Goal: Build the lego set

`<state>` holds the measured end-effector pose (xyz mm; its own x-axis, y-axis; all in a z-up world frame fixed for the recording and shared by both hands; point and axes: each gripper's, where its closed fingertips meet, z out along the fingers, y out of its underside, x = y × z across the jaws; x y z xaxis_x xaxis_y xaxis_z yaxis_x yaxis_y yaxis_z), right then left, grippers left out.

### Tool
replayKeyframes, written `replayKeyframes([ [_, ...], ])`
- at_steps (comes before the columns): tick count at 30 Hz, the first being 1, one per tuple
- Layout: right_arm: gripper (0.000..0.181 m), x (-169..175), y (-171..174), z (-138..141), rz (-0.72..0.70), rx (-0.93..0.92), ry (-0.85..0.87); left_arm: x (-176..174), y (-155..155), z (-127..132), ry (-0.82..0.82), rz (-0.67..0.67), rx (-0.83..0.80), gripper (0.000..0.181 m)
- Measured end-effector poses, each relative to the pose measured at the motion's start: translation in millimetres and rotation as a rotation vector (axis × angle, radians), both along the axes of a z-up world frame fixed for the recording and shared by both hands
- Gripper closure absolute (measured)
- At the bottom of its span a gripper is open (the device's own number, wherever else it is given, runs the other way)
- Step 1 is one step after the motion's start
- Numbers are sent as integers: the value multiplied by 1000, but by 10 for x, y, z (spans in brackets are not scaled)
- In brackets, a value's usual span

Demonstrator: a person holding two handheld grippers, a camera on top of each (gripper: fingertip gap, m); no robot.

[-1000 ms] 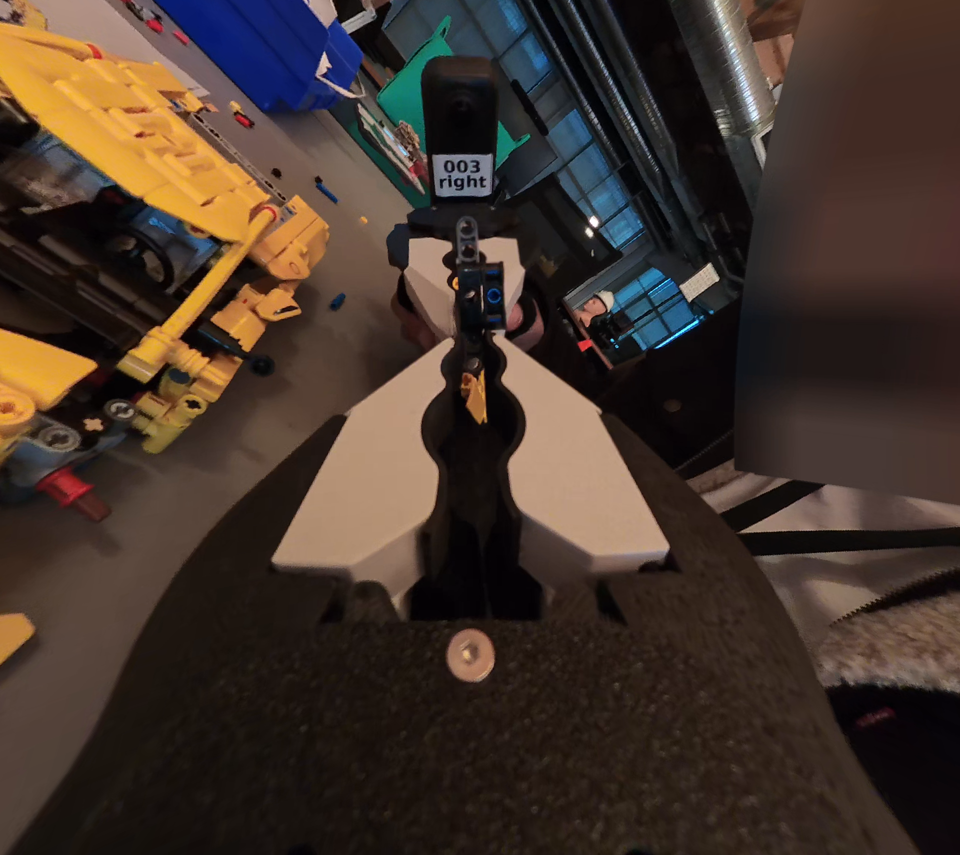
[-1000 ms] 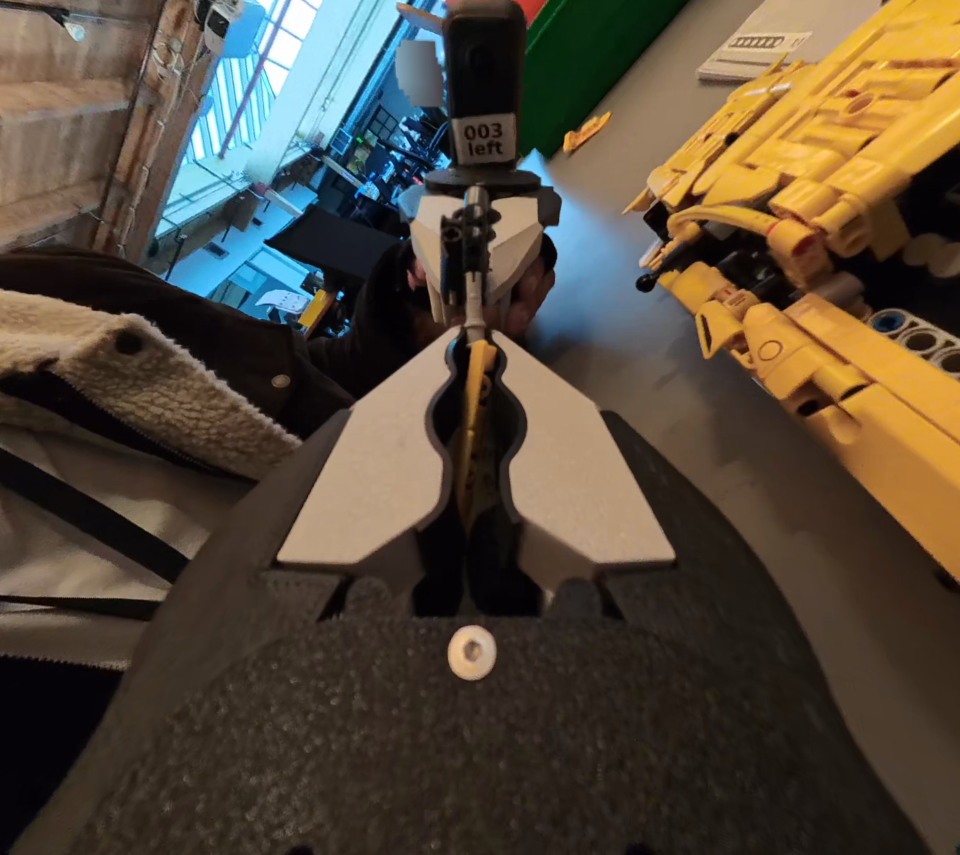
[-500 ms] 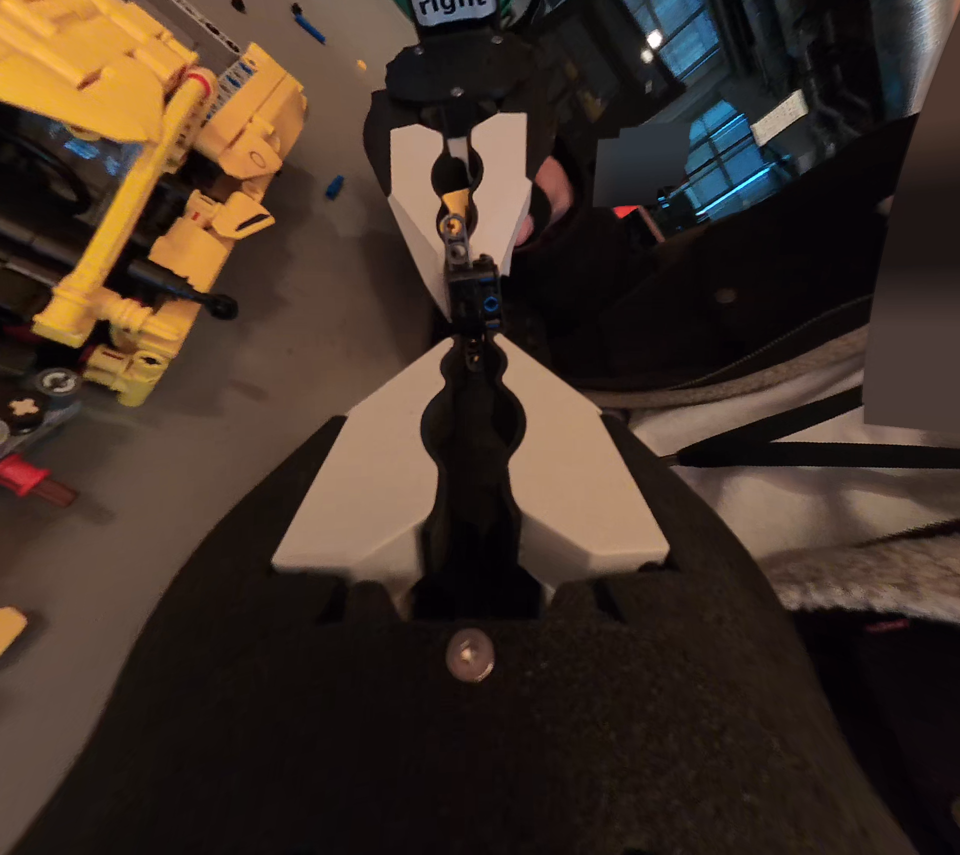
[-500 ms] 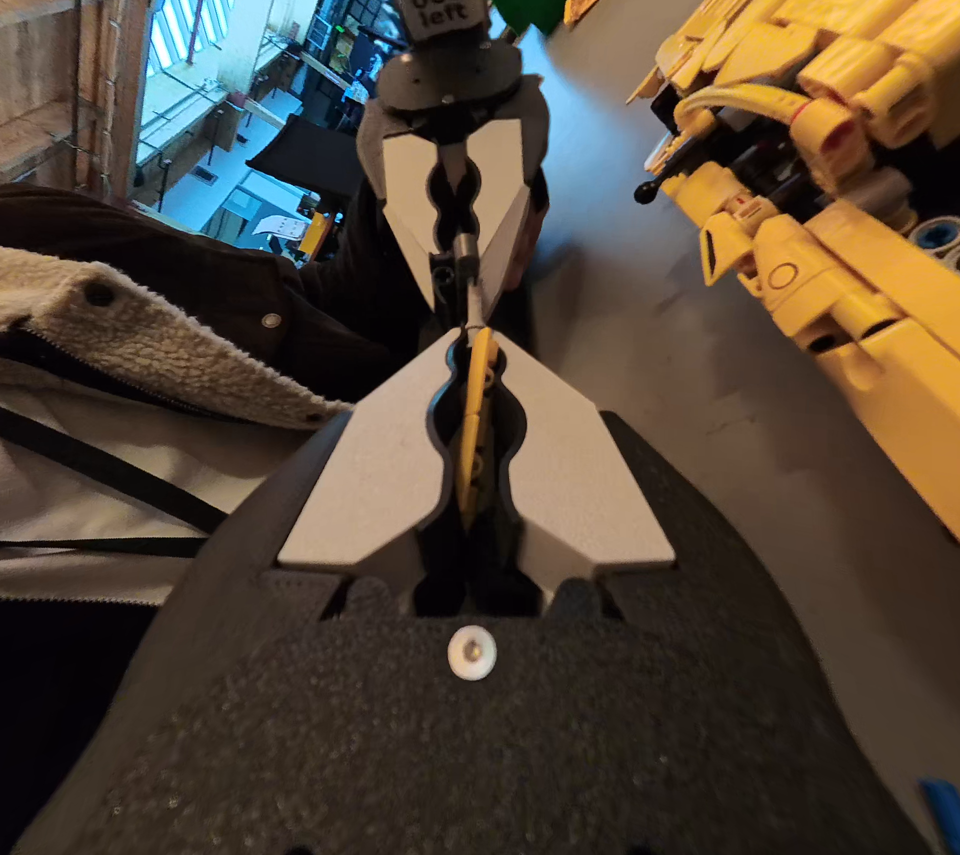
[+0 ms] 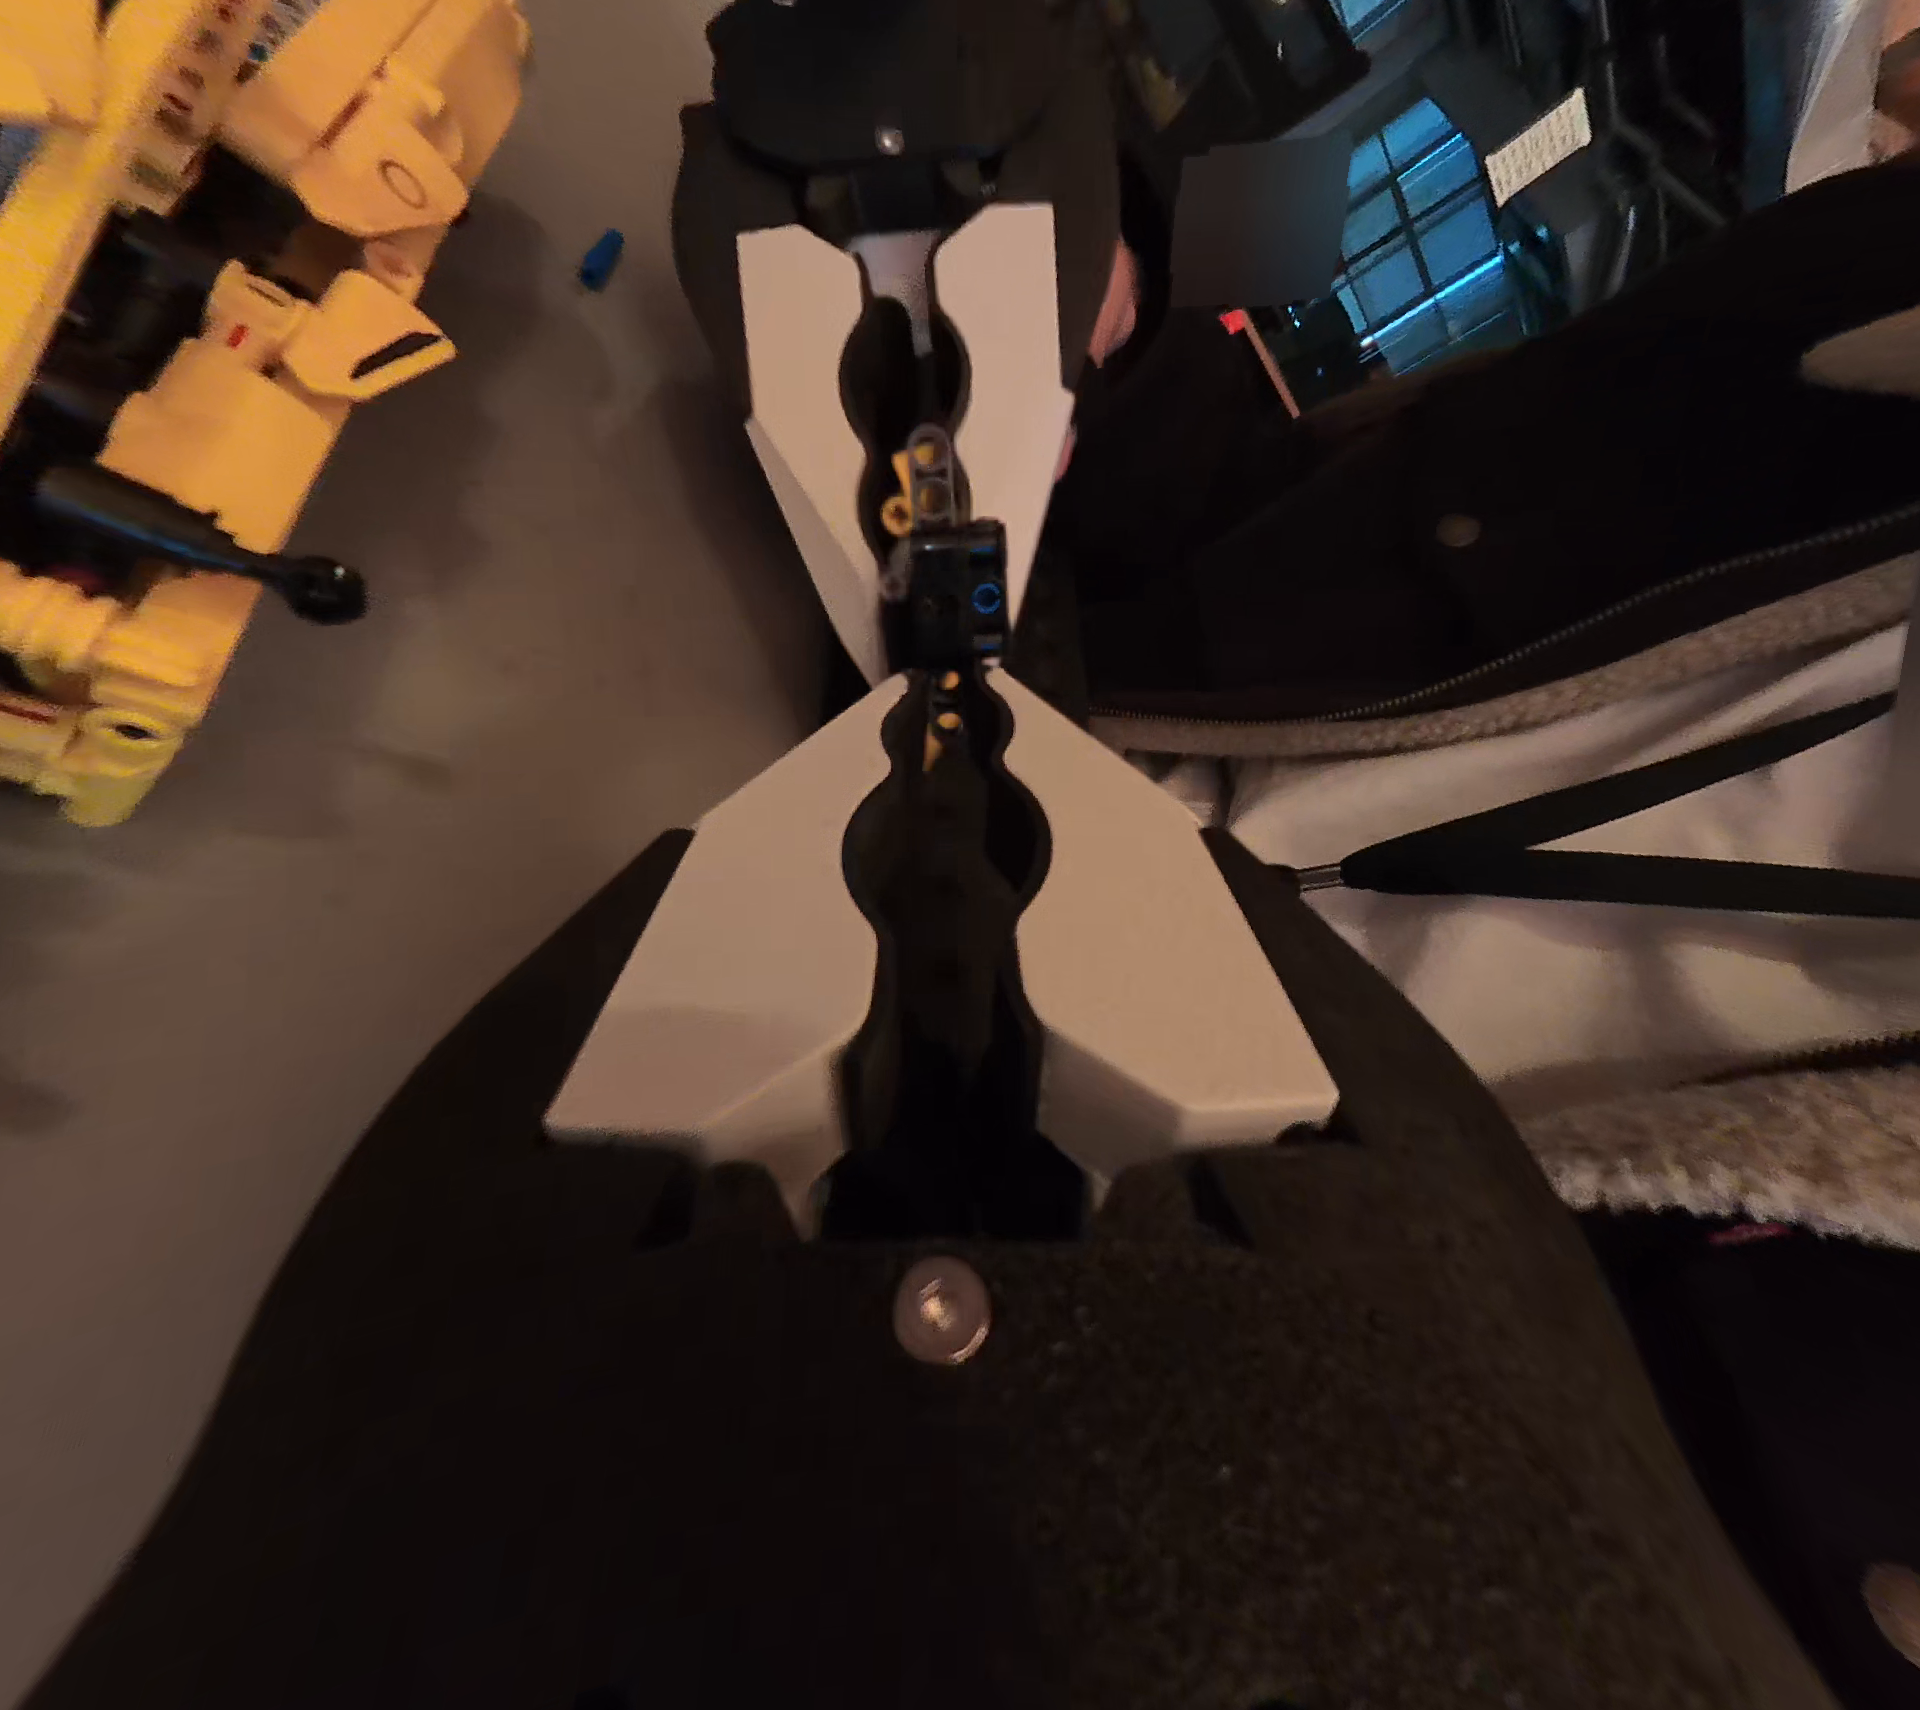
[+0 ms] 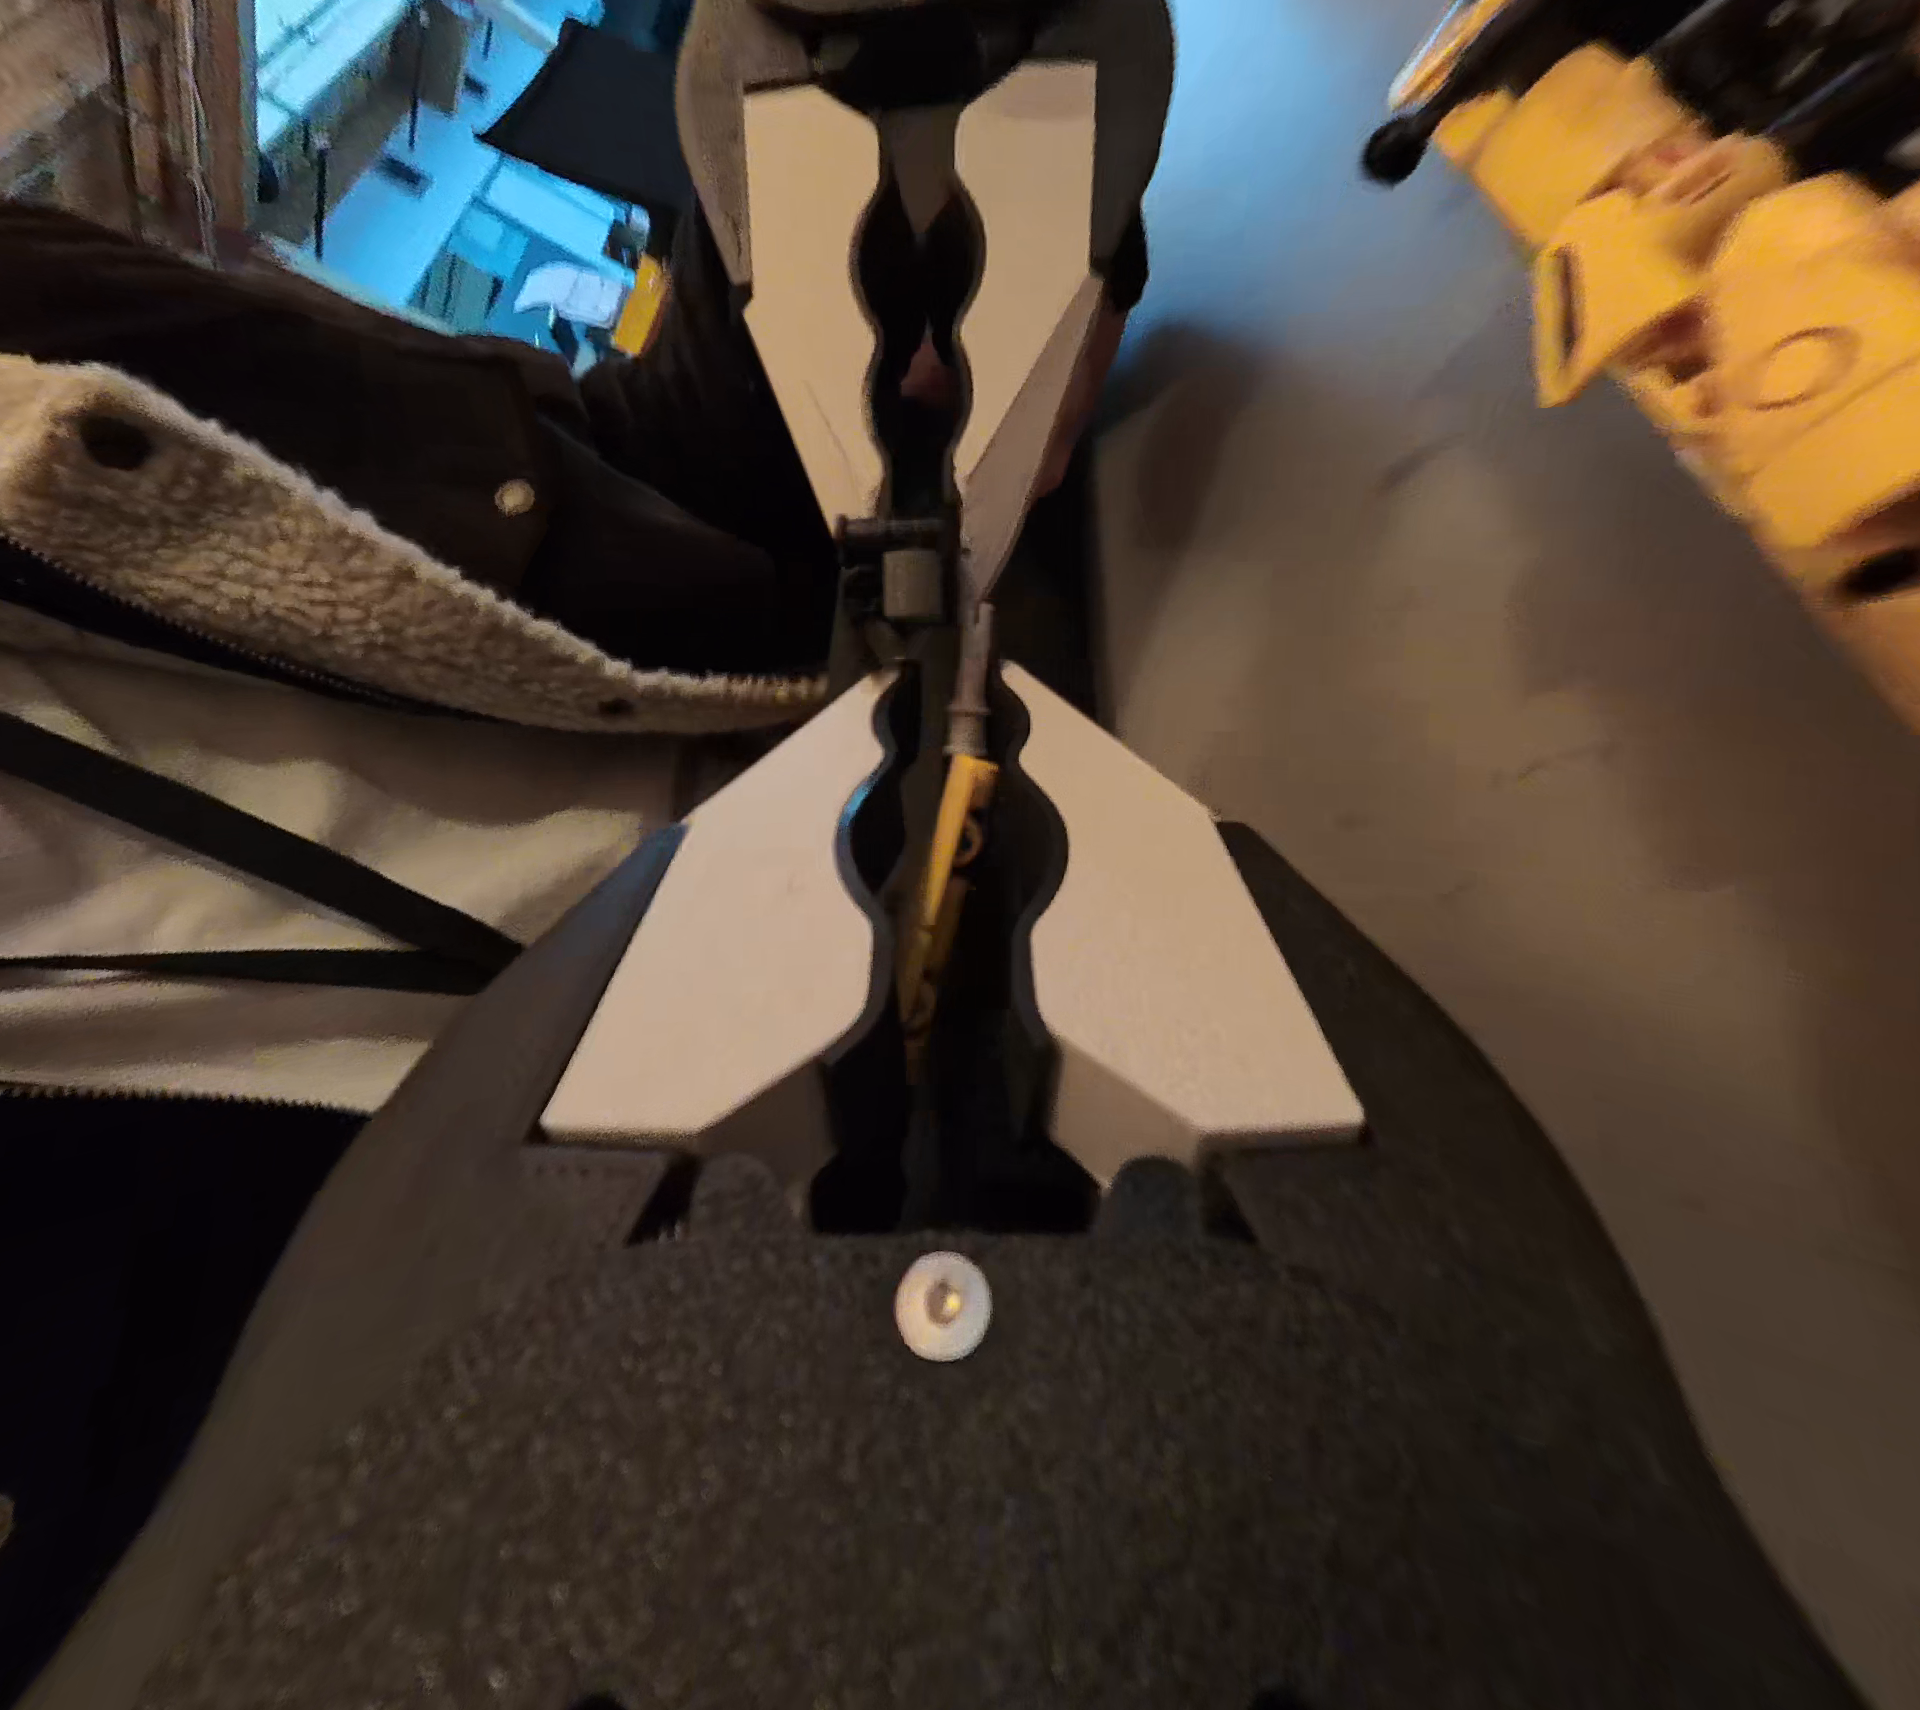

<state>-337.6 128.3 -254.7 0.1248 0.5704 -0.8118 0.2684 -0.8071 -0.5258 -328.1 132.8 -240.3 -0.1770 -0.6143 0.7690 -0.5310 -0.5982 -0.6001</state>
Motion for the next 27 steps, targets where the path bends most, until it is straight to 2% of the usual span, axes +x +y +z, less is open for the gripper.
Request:
replayKeyframes([
  [4,170,-34,-78,-99,53,5,-69,8,0,-42,24,3,18,175],
  [11,177,-9,-15,2,21,5,-17,-48,75,88,-46,27,-32,175],
  [15,178,-58,-42,92,42,77,7,-47,40,88,-49,9,-27,175],
  [27,179,-1,69,69,-37,89,-2,-43,31,87,-47,6,-77,175],
])
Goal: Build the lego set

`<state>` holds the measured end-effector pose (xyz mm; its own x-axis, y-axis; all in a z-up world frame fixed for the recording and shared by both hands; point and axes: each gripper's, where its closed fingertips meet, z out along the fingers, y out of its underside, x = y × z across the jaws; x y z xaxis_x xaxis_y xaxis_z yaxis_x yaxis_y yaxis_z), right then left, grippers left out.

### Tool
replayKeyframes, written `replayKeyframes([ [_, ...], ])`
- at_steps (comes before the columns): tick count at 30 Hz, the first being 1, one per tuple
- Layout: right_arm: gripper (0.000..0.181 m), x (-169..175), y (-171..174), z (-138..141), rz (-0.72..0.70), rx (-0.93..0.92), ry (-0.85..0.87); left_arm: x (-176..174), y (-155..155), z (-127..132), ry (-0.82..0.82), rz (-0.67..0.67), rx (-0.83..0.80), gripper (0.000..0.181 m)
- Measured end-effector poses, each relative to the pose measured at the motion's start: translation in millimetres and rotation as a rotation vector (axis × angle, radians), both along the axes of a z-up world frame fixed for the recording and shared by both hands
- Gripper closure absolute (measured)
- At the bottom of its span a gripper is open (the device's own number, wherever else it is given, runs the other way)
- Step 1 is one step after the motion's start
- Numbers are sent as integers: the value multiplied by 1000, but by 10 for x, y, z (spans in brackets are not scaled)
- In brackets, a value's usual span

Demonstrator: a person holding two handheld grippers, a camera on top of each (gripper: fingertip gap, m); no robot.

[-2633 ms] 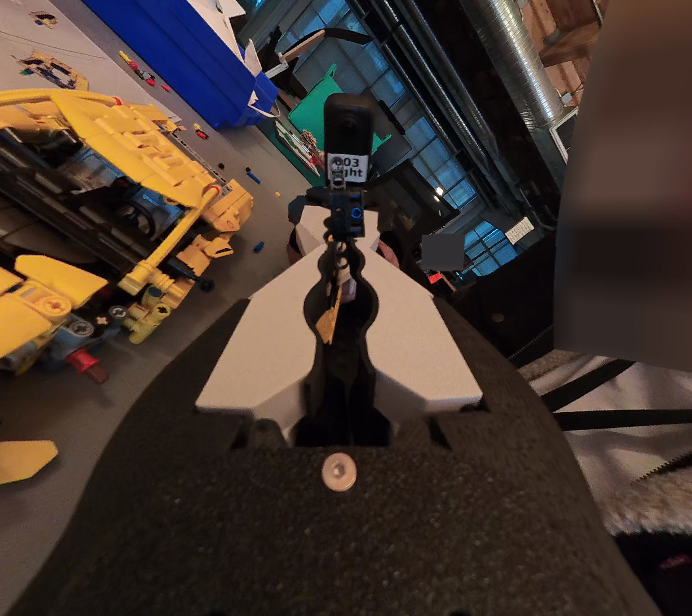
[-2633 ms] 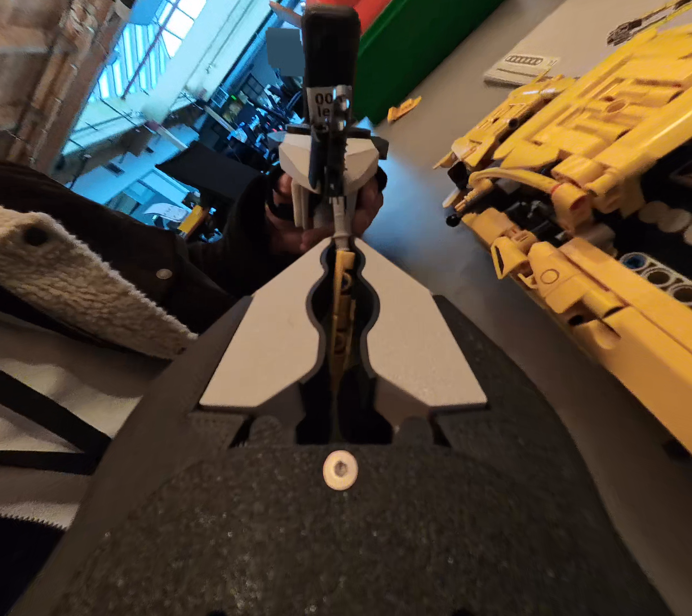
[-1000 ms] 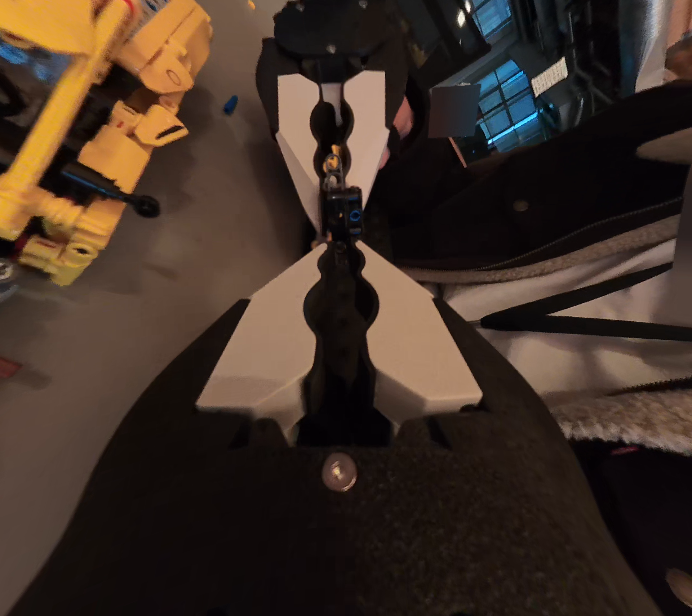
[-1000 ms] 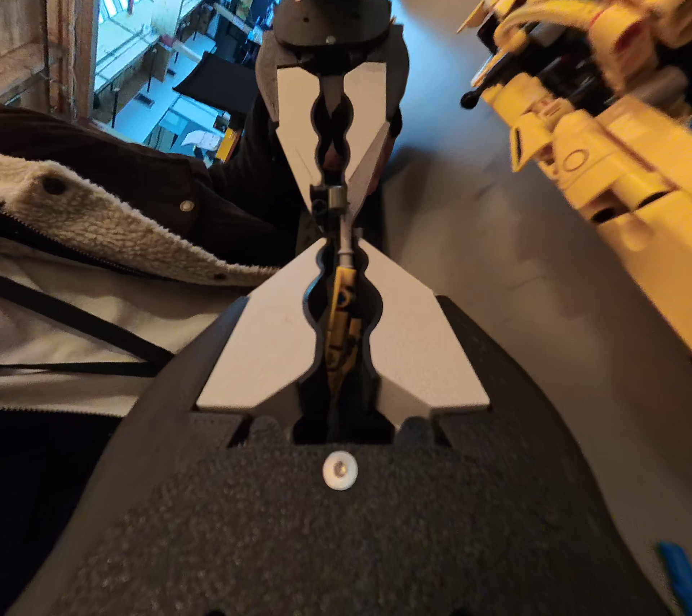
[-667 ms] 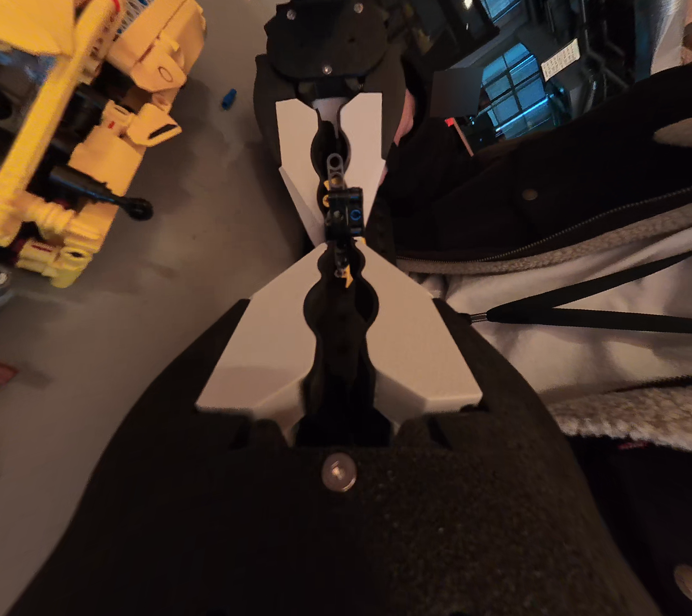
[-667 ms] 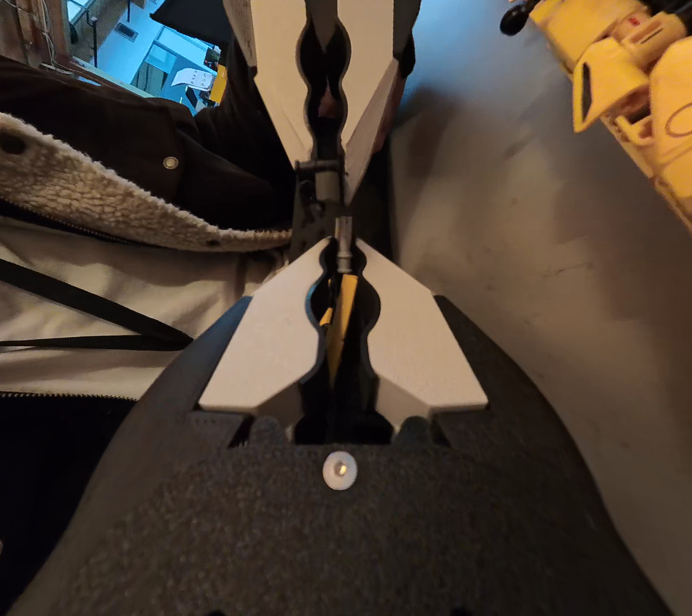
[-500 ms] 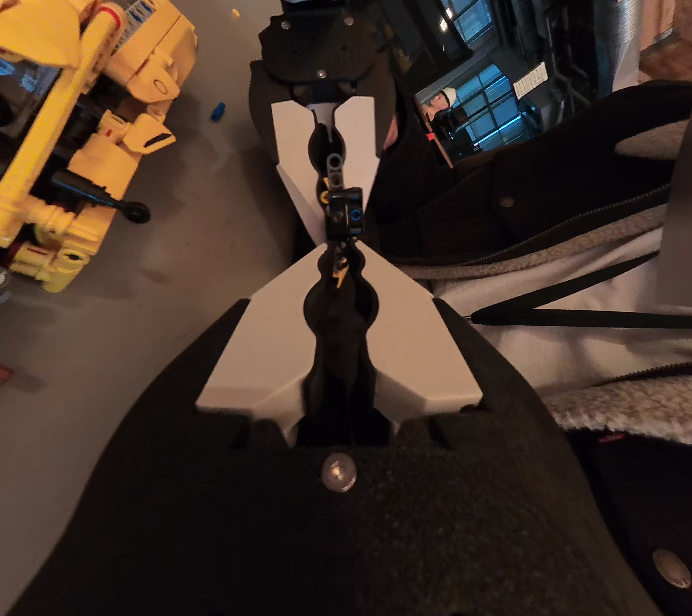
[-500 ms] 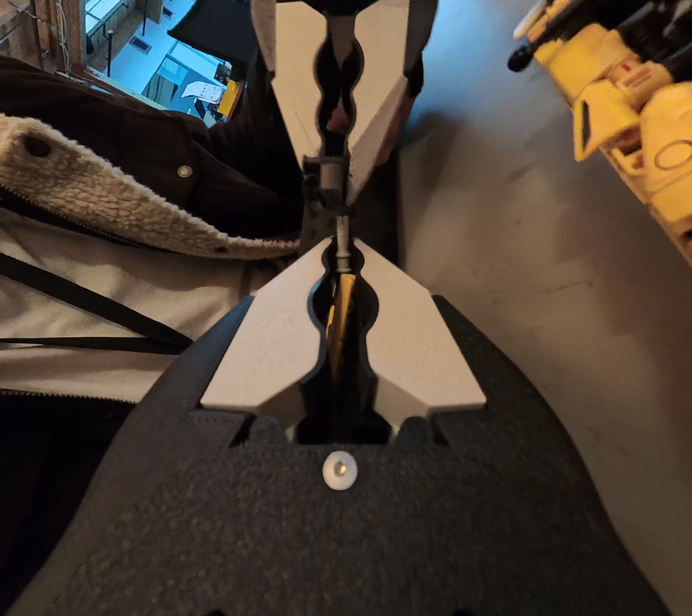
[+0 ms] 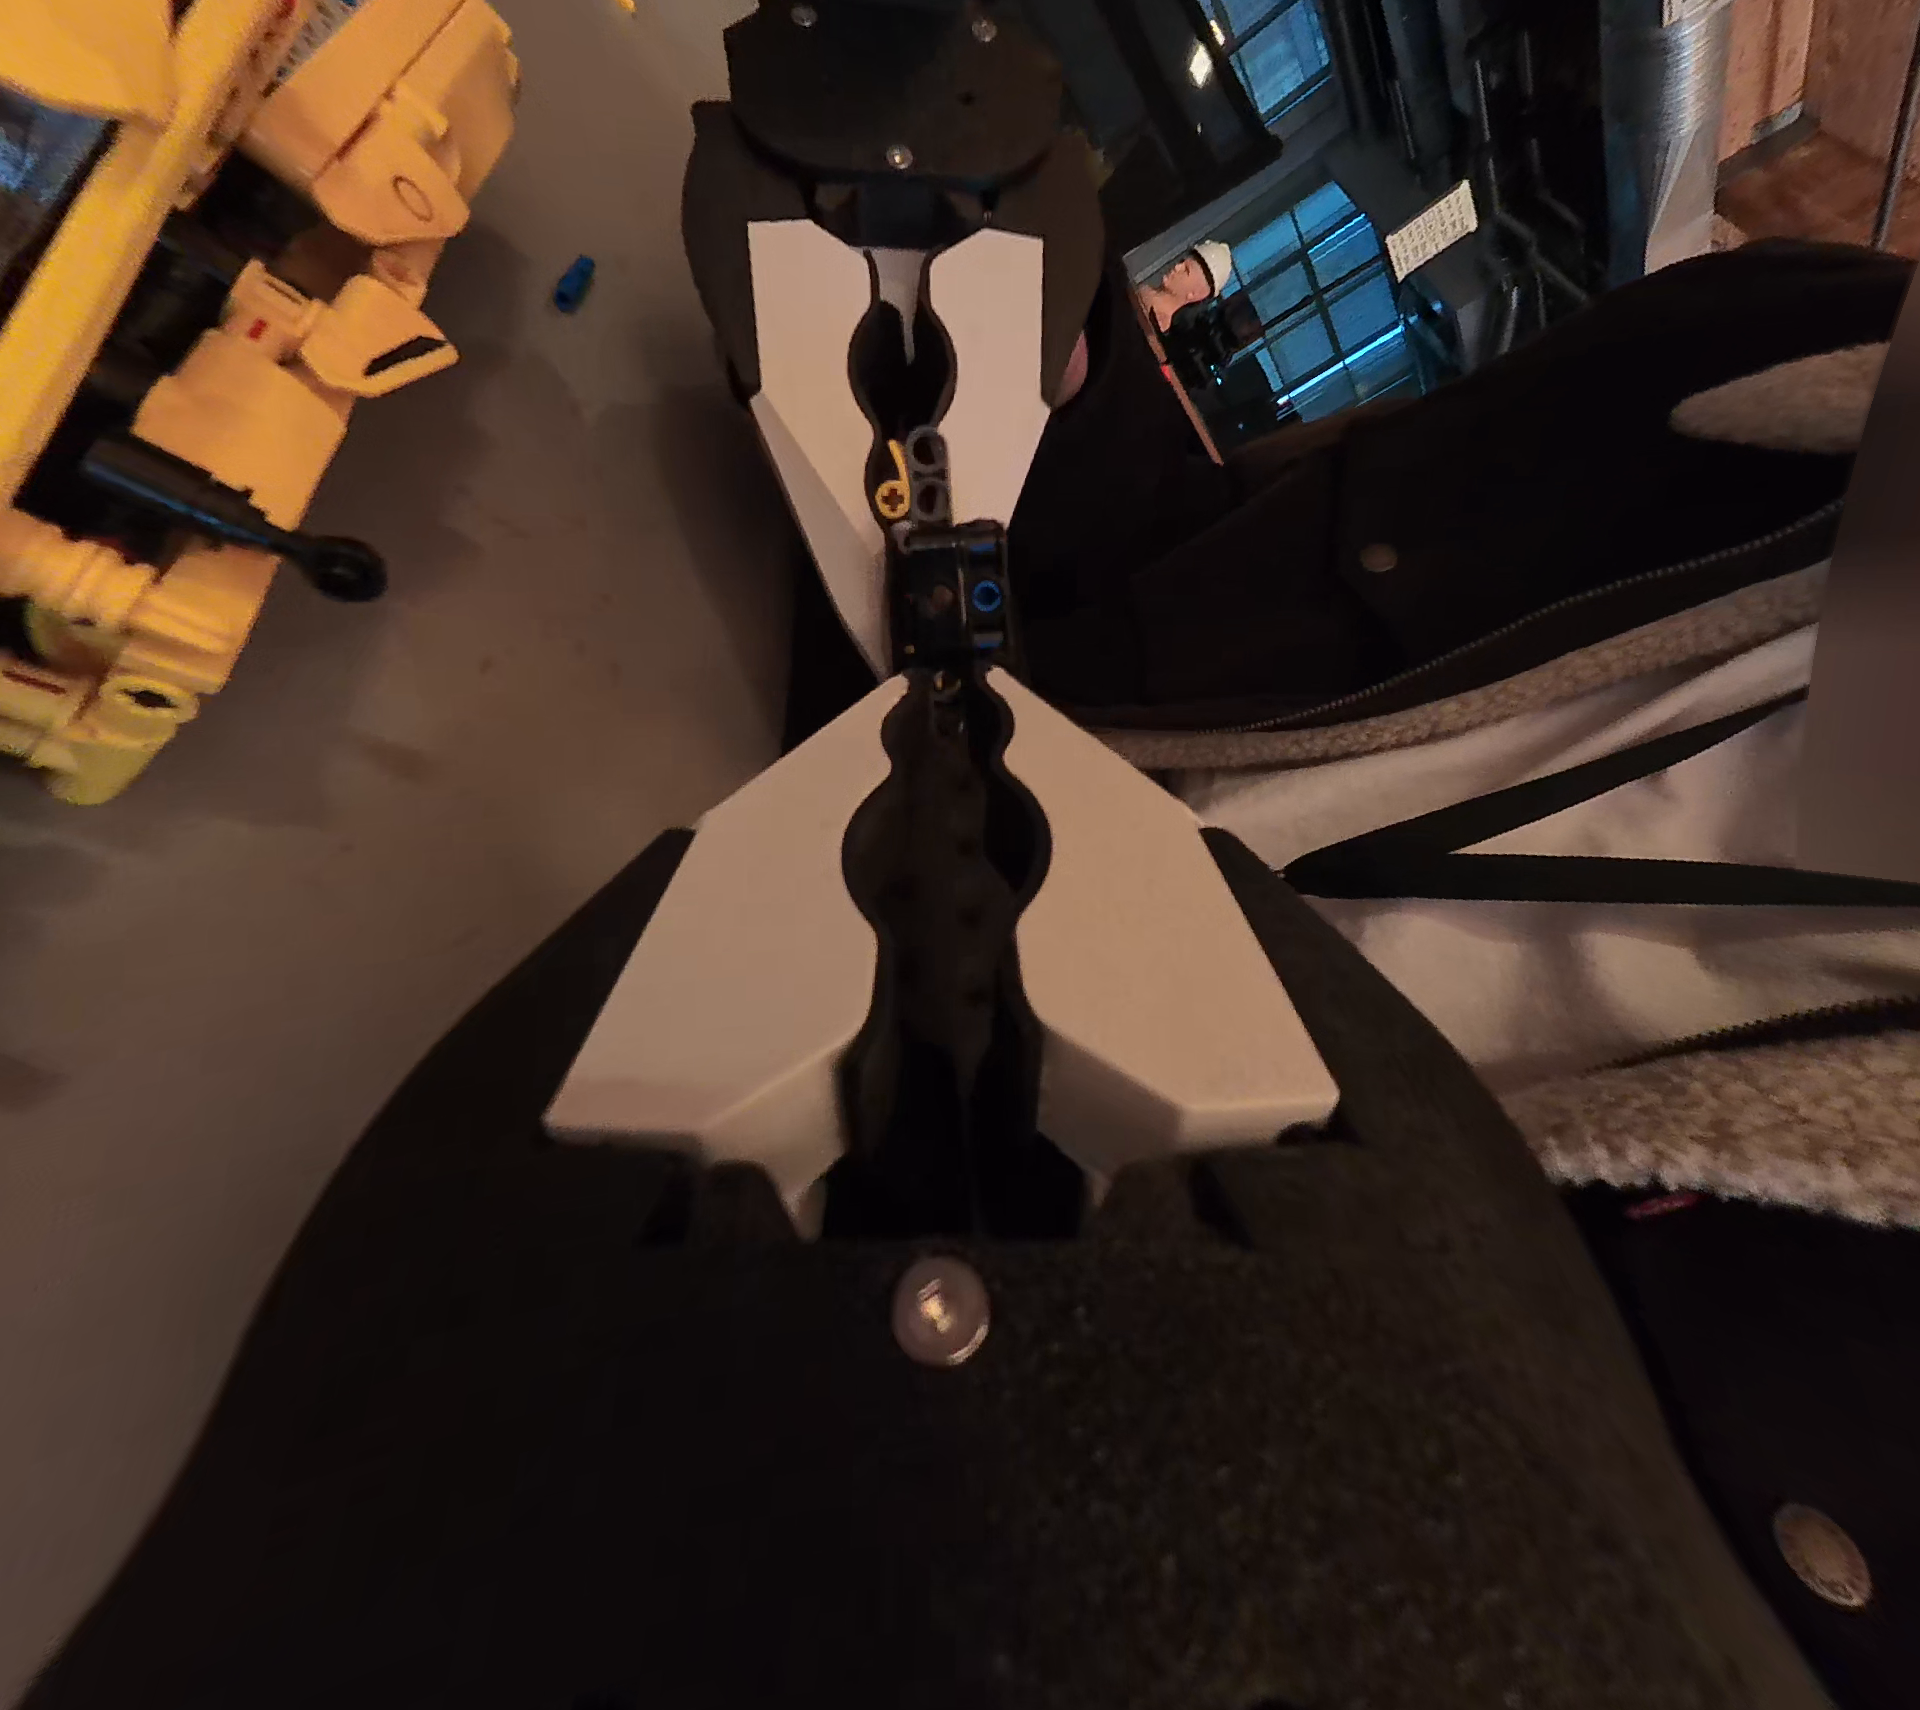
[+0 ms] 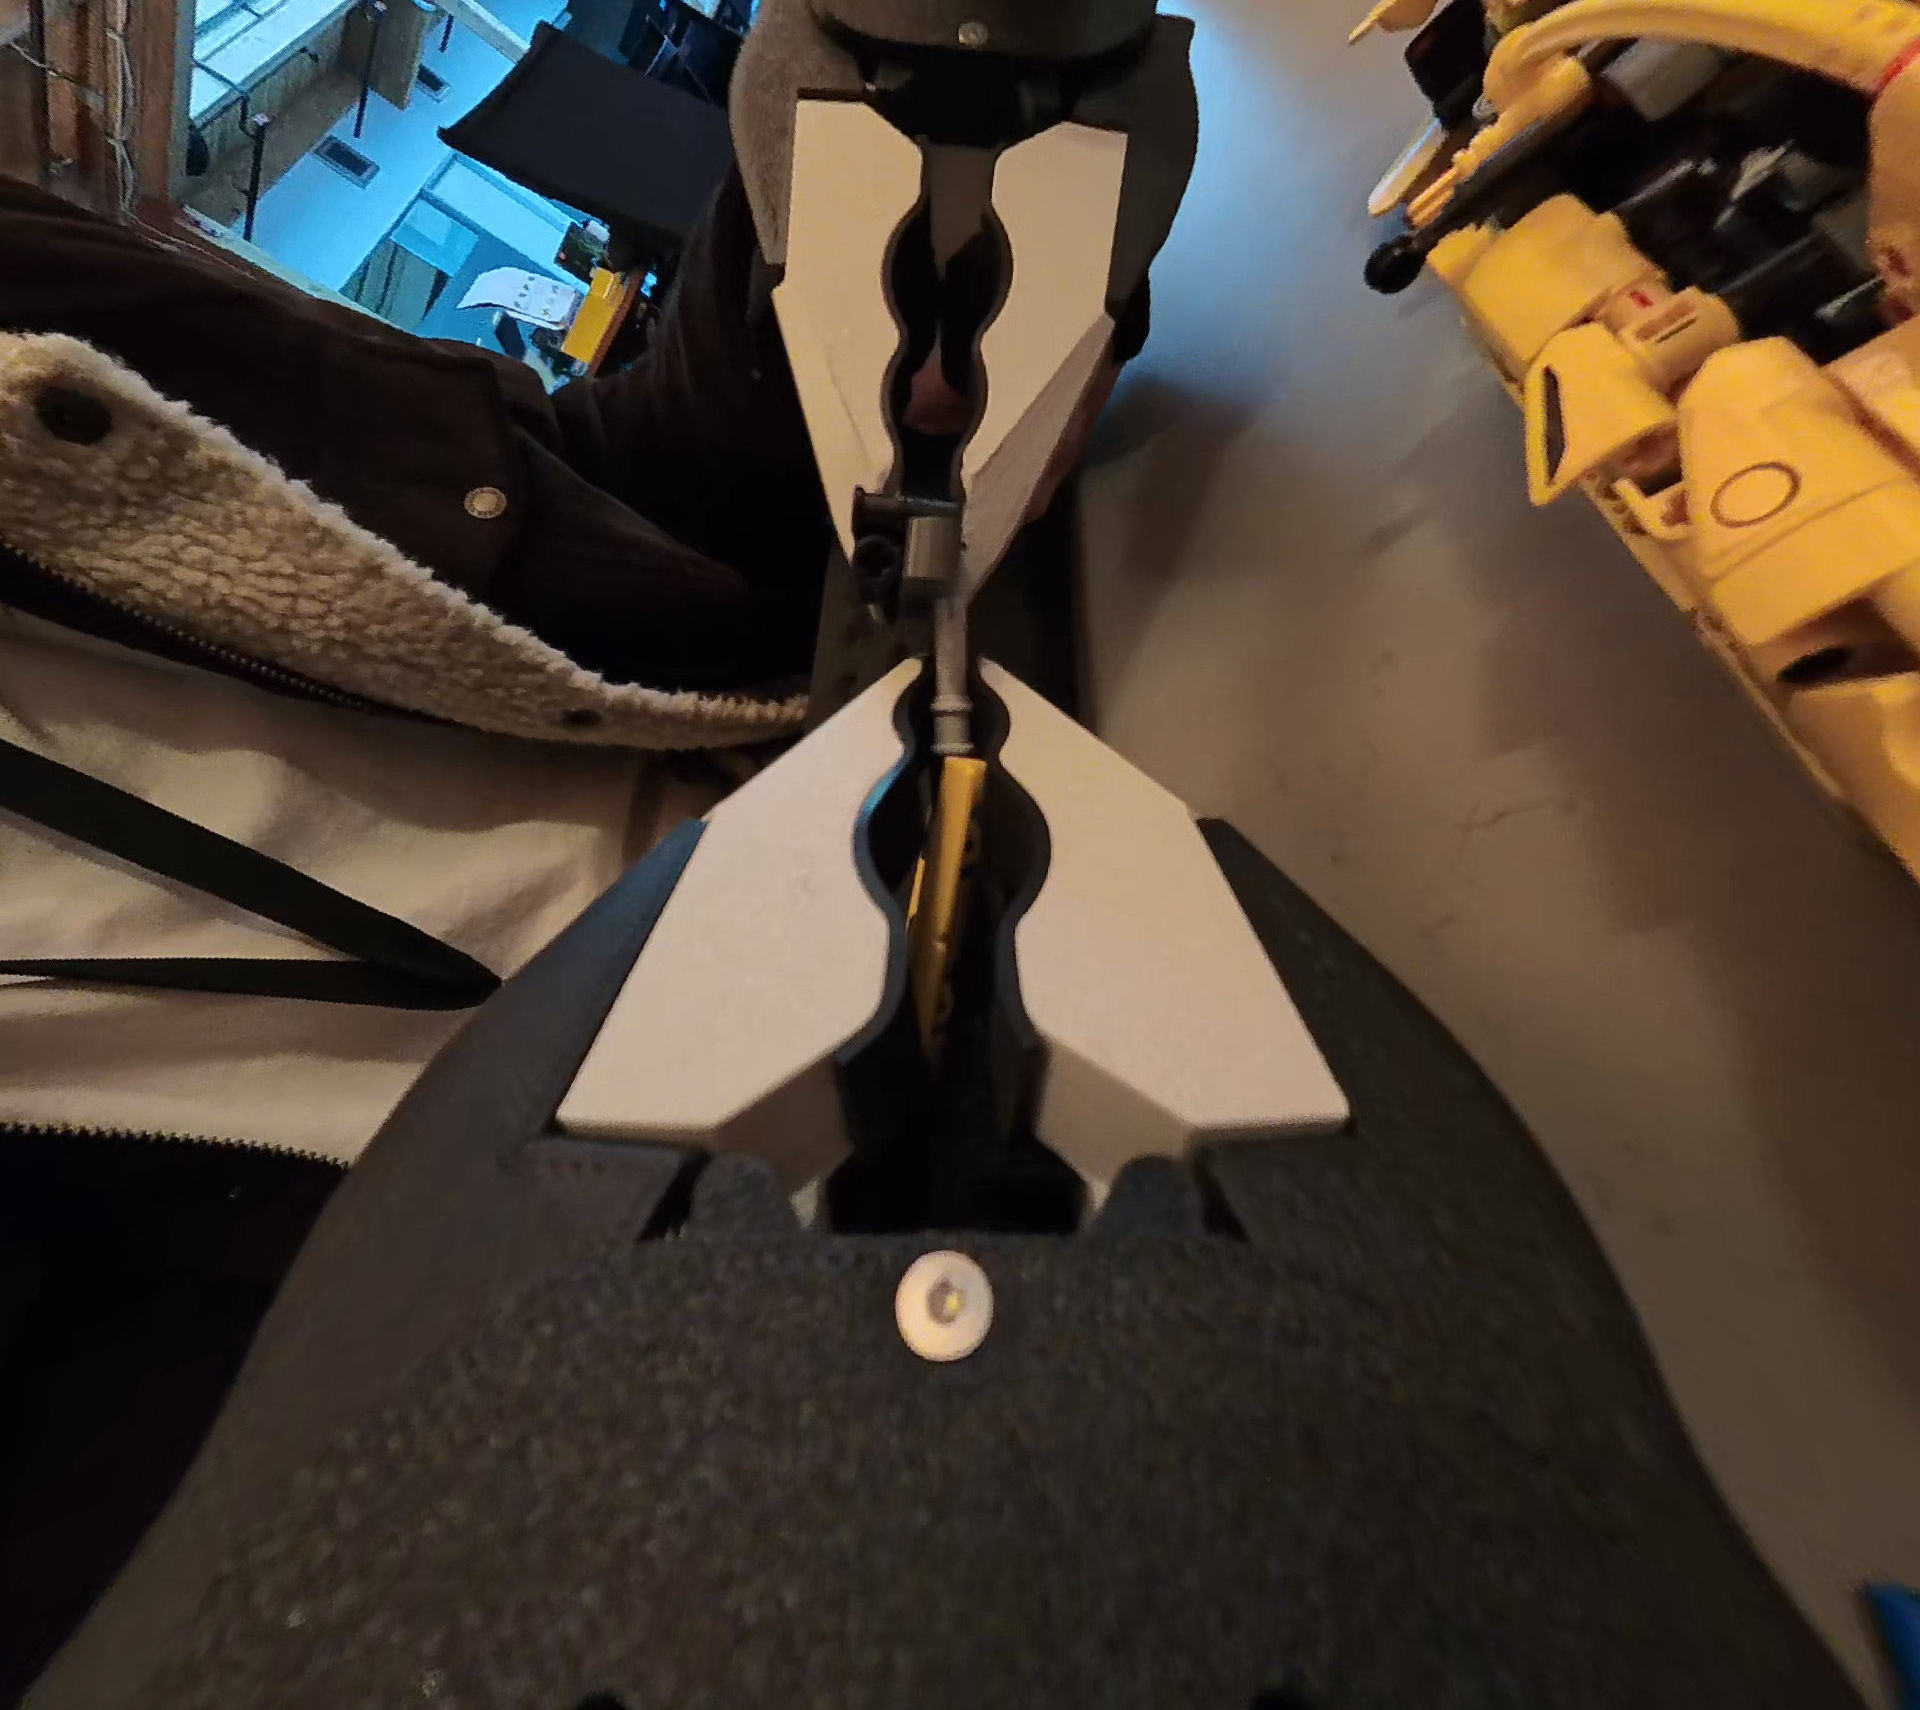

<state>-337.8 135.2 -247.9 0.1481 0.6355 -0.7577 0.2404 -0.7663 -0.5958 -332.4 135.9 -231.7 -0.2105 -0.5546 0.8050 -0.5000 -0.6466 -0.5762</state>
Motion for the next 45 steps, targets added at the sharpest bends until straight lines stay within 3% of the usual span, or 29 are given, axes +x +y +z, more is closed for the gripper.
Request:
replayKeyframes([
  [10,178,-25,-74,-48,38,-31,-12,-35,77,-15,8,38,22,175],
  [18,176,-70,-187,-67,106,7,-44,-6,-97,-75,40,-45,22,175],
  [22,155,67,-143,-91,60,69,-98,-13,-170,-108,58,-82,41,175],
  [27,165,336,-202,-116,45,9,-127,-8,-240,-168,93,-121,57,175],
  [29,161,381,-196,-135,31,3,-124,-8,-217,-151,85,-107,42,175],
  [34,148,319,-3,237,-96,76,74,12,-177,-44,26,-48,72,175],
  [38,160,200,10,364,-96,87,160,33,-185,1,0,-25,114,175],
  [39,173,192,19,334,-98,90,144,30,-194,5,-4,-30,118,175],
  [43,175,214,34,315,-107,96,123,43,-172,3,0,7,195,172],
  [45,175,228,34,356,-111,98,139,33,-55,68,-32,87,259,147],
])
